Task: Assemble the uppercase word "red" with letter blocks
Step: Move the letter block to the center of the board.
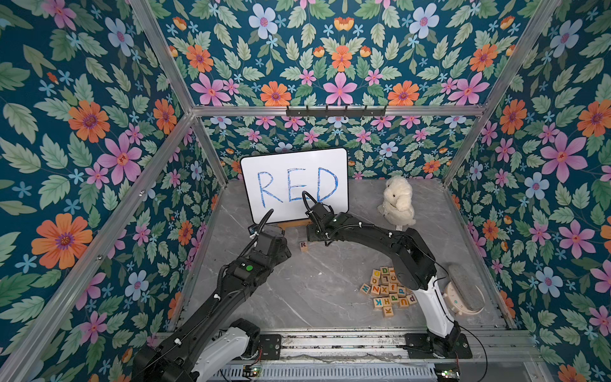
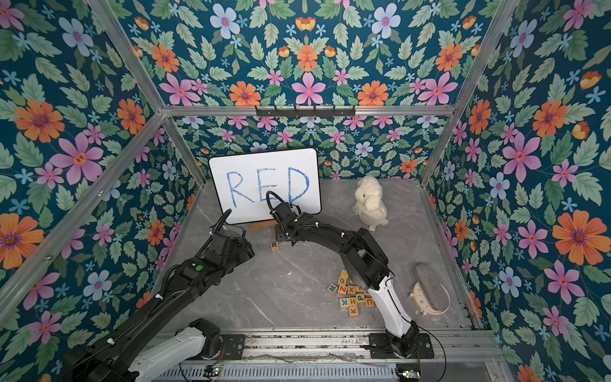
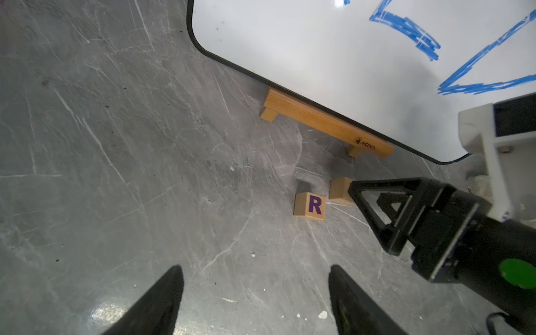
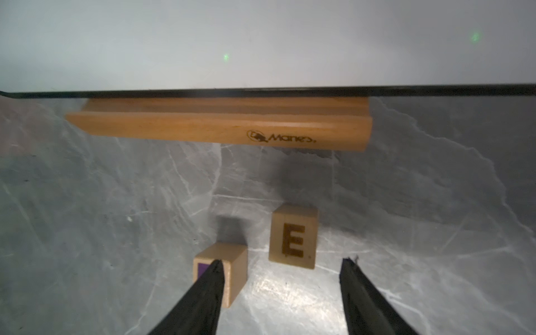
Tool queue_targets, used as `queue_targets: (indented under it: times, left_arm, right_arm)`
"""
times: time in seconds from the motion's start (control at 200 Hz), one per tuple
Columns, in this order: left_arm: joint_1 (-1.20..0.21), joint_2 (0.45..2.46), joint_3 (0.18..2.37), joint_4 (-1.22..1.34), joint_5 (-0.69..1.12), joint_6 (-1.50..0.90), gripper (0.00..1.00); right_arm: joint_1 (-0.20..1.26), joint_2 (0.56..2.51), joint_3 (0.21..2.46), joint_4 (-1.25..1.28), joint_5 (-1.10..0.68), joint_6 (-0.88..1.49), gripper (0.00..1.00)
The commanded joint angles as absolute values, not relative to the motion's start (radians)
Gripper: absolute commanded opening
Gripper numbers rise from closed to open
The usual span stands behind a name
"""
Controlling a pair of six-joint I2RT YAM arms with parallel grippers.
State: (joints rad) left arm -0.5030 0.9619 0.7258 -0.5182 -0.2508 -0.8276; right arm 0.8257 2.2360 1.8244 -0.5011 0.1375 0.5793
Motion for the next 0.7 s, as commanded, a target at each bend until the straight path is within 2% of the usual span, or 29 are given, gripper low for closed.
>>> queue_targets:
  times: [0.0, 0.695]
  left_arm:
    - [-0.502, 0.965, 0.725, -0.508, -0.25, -0.826, 0.81]
    - [-0.502, 0.97, 0.71, -0.495, -0.239, -0.853, 0.8]
  right_arm:
    - [0.827, 2.259, 1.852, -0.573, 0.176, 0.569, 0.64]
    - [0.845, 2.381, 2.005, -0.692, 0.241, 0.618, 0.42]
